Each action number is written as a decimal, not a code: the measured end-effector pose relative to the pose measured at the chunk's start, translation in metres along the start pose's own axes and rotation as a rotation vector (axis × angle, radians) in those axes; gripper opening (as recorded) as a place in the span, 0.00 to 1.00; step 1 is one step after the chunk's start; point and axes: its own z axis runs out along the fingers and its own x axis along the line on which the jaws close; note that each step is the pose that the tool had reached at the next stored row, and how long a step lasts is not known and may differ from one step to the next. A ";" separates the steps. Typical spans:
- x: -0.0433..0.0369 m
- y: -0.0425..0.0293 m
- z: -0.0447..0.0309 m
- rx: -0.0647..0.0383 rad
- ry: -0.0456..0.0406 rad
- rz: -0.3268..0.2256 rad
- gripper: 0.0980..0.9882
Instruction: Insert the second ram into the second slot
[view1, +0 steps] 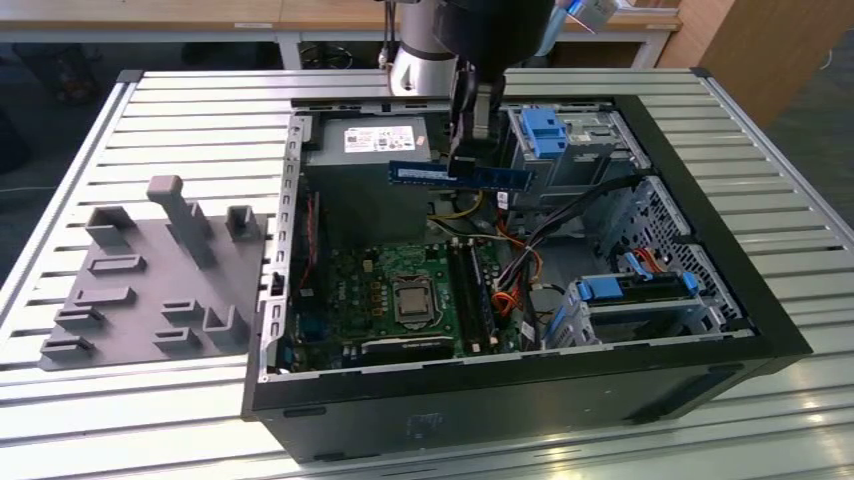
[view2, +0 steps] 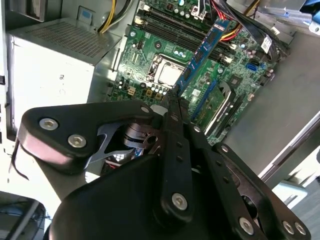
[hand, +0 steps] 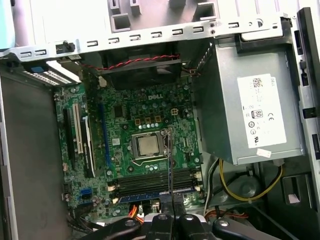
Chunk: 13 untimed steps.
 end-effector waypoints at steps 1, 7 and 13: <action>0.0000 0.0000 0.0000 0.000 -0.0002 0.006 0.02; 0.0000 0.0000 0.0000 0.001 -0.0016 0.041 0.02; 0.0000 0.0000 0.0000 0.001 -0.0028 0.074 0.02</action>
